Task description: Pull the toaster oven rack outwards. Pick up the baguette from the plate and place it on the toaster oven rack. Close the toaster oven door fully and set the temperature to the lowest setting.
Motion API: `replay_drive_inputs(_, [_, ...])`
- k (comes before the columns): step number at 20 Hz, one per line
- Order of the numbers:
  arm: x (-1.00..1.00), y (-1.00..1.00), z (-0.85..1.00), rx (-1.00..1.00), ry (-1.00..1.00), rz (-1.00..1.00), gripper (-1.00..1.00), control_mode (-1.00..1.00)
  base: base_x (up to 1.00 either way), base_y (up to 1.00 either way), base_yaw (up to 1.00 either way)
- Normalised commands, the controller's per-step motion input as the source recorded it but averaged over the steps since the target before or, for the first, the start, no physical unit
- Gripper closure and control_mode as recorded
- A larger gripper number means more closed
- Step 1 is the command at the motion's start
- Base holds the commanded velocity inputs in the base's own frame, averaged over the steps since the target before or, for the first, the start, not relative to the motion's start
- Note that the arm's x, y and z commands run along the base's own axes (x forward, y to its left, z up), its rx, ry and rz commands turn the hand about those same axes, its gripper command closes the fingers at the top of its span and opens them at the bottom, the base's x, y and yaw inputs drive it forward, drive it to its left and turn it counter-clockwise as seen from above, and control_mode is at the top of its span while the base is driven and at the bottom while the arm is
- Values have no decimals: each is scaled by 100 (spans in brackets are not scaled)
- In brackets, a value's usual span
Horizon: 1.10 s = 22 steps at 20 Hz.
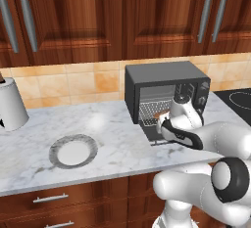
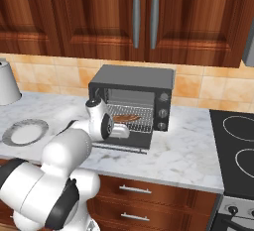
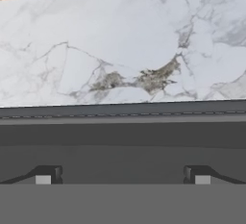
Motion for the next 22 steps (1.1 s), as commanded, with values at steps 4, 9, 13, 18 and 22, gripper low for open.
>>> replay_drive_inputs(4, [6,0,-11,0,-3,-1,-100,-100,0,0,0])
replay_drive_inputs(9, [7,0,-11,0,-5,-1,-100,-100,0,0,0])
replay_drive_inputs(13, [10,0,-11,0,-6,0,-100,-100,0,0,0])
replay_drive_inputs(18, [17,0,-10,0,-5,0,-100,-100,0,0,0])
replay_drive_inputs(22, [29,0,-10,0,-3,0,-100,-100,0,0,0])
